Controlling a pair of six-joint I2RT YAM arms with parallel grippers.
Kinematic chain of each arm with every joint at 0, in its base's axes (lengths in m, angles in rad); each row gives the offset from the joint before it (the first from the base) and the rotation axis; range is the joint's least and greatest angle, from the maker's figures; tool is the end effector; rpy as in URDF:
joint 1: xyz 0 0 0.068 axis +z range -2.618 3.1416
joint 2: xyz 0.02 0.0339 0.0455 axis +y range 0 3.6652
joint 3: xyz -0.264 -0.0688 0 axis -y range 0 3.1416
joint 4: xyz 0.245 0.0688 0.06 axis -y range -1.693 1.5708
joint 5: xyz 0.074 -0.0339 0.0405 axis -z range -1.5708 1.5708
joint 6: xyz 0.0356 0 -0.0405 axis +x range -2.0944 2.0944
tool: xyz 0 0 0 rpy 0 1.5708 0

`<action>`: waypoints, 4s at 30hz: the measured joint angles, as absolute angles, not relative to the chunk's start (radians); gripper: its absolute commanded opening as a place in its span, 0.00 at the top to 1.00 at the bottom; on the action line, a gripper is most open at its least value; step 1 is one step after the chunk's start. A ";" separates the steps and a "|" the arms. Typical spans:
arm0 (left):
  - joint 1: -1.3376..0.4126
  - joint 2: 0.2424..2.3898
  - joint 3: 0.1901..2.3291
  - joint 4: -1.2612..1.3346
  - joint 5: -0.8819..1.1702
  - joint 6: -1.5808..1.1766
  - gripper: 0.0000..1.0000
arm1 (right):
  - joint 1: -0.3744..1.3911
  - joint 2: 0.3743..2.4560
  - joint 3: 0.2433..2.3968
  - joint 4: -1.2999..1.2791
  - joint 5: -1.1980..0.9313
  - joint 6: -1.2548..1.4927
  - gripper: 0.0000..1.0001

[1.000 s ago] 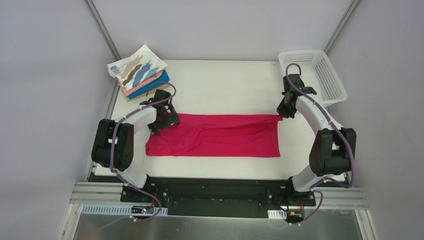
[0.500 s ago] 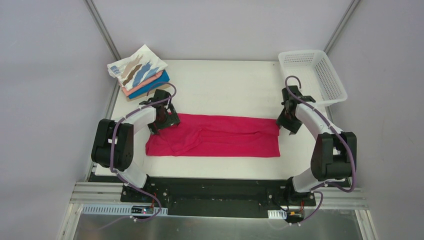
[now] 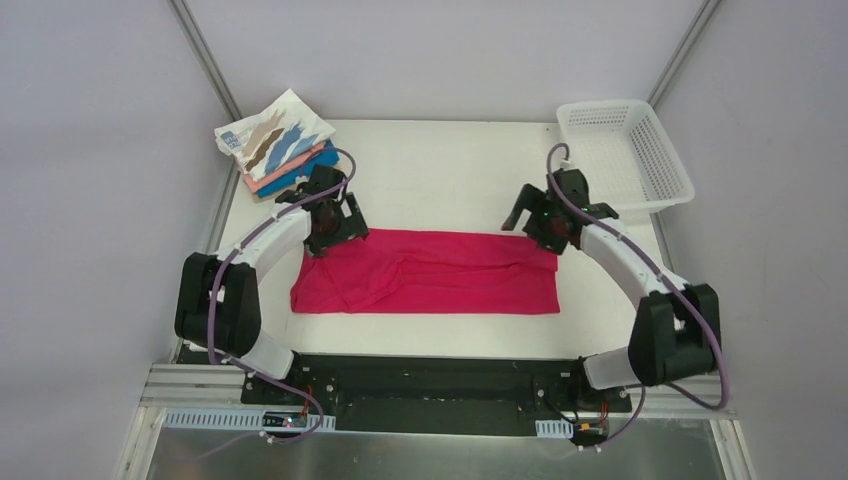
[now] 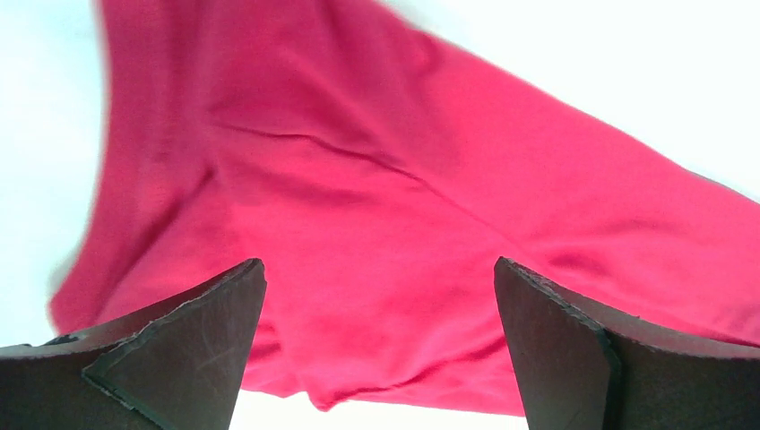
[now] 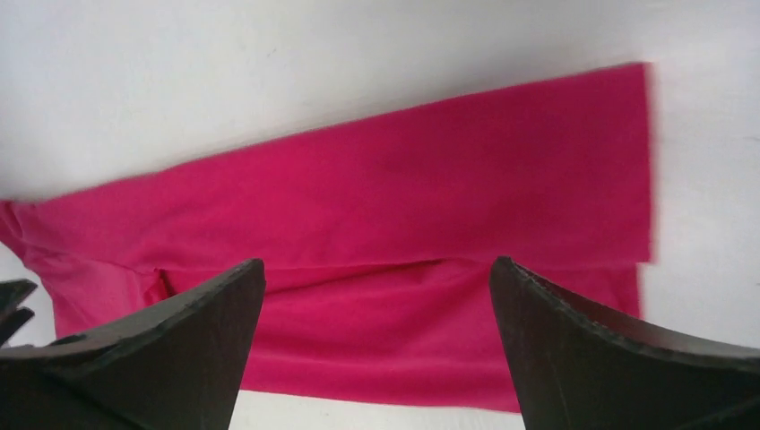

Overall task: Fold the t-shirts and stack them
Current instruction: Rotate the tshirt 90 degrees, then grab the bottom of the folded rectangular tshirt with both arms, then fold the folded rectangular tshirt in 1/3 of the way

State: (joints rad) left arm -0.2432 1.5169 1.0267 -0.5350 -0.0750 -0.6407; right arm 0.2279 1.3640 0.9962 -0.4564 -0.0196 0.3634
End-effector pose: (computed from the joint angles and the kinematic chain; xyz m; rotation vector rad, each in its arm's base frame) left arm 0.2986 -0.0713 0.2211 -0.5418 2.5515 -0.2237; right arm 0.2827 0.0663 0.2593 0.1543 2.4113 0.2984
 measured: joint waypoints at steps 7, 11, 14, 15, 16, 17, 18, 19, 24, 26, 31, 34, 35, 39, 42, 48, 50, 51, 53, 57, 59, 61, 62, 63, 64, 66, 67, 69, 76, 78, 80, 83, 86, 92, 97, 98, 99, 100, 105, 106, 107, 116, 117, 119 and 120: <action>-0.302 1.692 1.105 -0.470 0.028 -0.658 0.01 | 0.304 1.608 0.971 -0.335 -0.137 0.382 0.01; -0.300 1.828 1.209 -0.484 0.045 -0.669 0.01 | 0.309 1.586 0.906 -0.294 -0.147 0.389 0.01; -0.300 1.941 1.363 -0.513 0.060 -0.665 0.01 | 0.319 1.516 0.828 -0.264 -0.149 0.392 0.01; -0.300 1.993 1.437 -0.517 0.072 -0.659 0.01 | 0.327 1.487 0.799 -0.261 -0.150 0.392 0.01; -0.303 2.053 1.526 -0.517 0.084 -0.648 0.01 | 0.347 1.441 0.756 -0.264 -0.153 0.392 0.01; -0.308 2.117 1.624 -0.514 0.101 -0.635 0.01 | 0.372 1.402 0.723 -0.272 -0.159 0.391 0.01; -0.316 2.189 1.734 -0.507 0.122 -0.624 0.01 | 0.404 1.367 0.694 -0.278 -0.165 0.391 0.01; -0.324 2.267 1.855 -0.498 0.151 -0.612 0.01 | 0.435 1.342 0.674 -0.283 -0.173 0.389 0.01; -0.395 2.666 2.460 -0.409 0.284 -0.622 0.01 | 0.636 1.319 0.641 -0.280 -0.289 0.370 0.00; -0.428 2.764 2.578 -0.307 0.325 -0.667 0.01 | 0.678 1.379 0.683 -0.271 -0.342 0.364 0.00; -0.481 2.833 2.564 0.001 0.312 -0.820 0.01 | 0.809 1.599 0.889 -0.278 -0.373 0.350 0.00; -0.484 2.843 2.563 0.056 0.256 -0.838 0.01 | 0.853 1.657 0.960 -0.285 -0.347 0.347 0.00; -0.482 2.843 2.563 0.060 0.236 -0.830 0.01 | 0.859 1.662 0.969 -0.288 -0.336 0.348 0.00; -0.464 2.837 2.553 0.078 0.179 -0.777 0.01 | 0.868 1.660 0.984 -0.304 -0.257 0.367 0.00; -0.447 2.807 2.533 0.056 0.162 -0.714 0.01 | 0.868 1.614 0.984 -0.312 -0.181 0.381 0.00; -0.424 2.563 2.407 -0.021 0.191 -0.602 0.01 | 0.859 1.277 0.920 -0.248 -0.081 0.423 0.00; -0.426 2.412 2.323 -0.058 0.223 -0.570 0.01 | 0.842 1.174 0.884 -0.230 -0.064 0.449 0.00; -0.427 2.312 2.246 -0.072 0.233 -0.555 0.01 | 0.831 1.131 0.863 -0.231 -0.059 0.460 0.00; -0.439 2.084 2.049 -0.095 0.228 -0.532 0.01 | 0.796 1.056 0.804 -0.248 -0.059 0.472 0.00; -0.498 1.615 1.578 -0.106 0.125 -0.524 0.01 | 0.764 0.985 0.689 -0.335 -0.091 0.462 0.00; -0.553 1.400 1.332 -0.120 0.071 -0.545 0.01 | 0.769 0.940 0.625 -0.381 -0.122 0.461 0.01; -0.600 1.251 1.122 -0.130 0.043 -0.578 0.01 | 0.773 0.900 0.579 -0.417 -0.150 0.464 0.01; -0.617 1.186 1.015 -0.146 0.039 -0.596 0.01 | 0.774 0.885 0.560 -0.432 -0.165 0.467 0.01; -0.625 1.139 0.915 -0.170 0.034 -0.617 0.01 | 0.775 0.873 0.546 -0.446 -0.178 0.471 0.02; -0.632 1.107 0.825 -0.200 0.033 -0.642 0.01 | 0.775 0.866 0.536 -0.459 -0.190 0.476 0.04; -0.651 1.073 0.681 -0.246 0.041 -0.688 0.01 | 0.776 0.856 0.515 -0.473 -0.211 0.488 0.07; -0.666 1.062 0.635 -0.265 0.051 -0.710 0.02 | 0.776 0.854 0.505 -0.476 -0.220 0.494 0.09; -0.724 1.045 0.553 -0.297 0.067 -0.766 0.08 | 0.777 0.854 0.479 -0.471 -0.240 0.510 0.16; -0.819 1.120 0.506 -0.281 0.100 -0.907 0.32 | 0.777 0.907 0.377 -0.349 -0.271 0.591 0.32; -0.822 1.161 0.522 -0.259 0.100 -0.929 0.39 | 0.777 0.915 0.367 -0.308 -0.250 0.612 0.34; -0.828 1.208 0.540 -0.234 0.102 -0.942 0.47 | 0.777 0.921 0.360 -0.277 -0.234 0.636 0.38; -0.837 1.271 0.565 -0.204 0.110 -0.956 0.62 | 0.777 0.929 0.350 -0.245 -0.215 0.659 0.44; -0.839 1.317 0.578 -0.184 0.131 -0.962 0.75 | 0.777 0.943 0.345 -0.225 -0.202 0.681 0.61; -0.839 1.330 0.566 -0.173 0.151 -0.986 1.00 | 0.777 1.002 0.340 -0.200 -0.192 0.701 1.00; -0.839 1.265 0.511 -0.172 0.154 -1.017 1.00 | 0.777 0.983 0.321 -0.201 -0.210 0.715 1.00; -0.840 1.242 0.495 -0.176 0.155 -1.026 1.00 | 0.777 0.959 0.309 -0.212 -0.216 0.719 1.00; -0.842 1.213 0.476 -0.184 0.157 -1.036 1.00 | 0.777 0.929 0.295 -0.223 -0.224 0.723 1.00; -0.846 1.181 0.457 -0.192 0.158 -1.045 1.00 | 0.777 0.897 0.279 -0.230 -0.234 0.726 1.00; -0.859 1.093 0.424 -0.239 0.164 -1.058 1.00 | 0.780 0.818 0.222 -0.217 -0.315 0.755 1.00; -0.859 1.085 0.424 -0.238 0.168 -1.056 1.00 | 0.780 0.818 0.222 -0.210 -0.327 0.757 1.00; -0.859 1.077 0.424 -0.234 0.175 -1.055 1.00 | 0.781 0.818 0.222 -0.201 -0.335 0.759 1.00; -0.830 1.060 0.529 -0.221 0.192 -0.962 1.00 | 0.778 0.875 0.421 -0.273 -0.290 0.716 1.00; -0.813 1.062 0.548 -0.220 0.188 -0.949 1.00 | 0.776 0.891 0.462 -0.281 -0.273 0.702 1.00; -0.776 1.078 0.587 -0.215 0.170 -0.919 1.00 | 0.768 0.918 0.524 -0.282 -0.242 0.677 1.00; -0.756 1.097 0.616 -0.215 0.157 -0.897 1.00 | 0.762 0.934 0.553 -0.283 -0.221 0.663 1.00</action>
State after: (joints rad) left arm -0.7563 1.0969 0.6159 -0.2146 0.1574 -0.8974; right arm 0.7620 0.9344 0.5529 -0.2829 -0.2214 0.6628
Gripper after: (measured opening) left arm 0.008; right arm 0.015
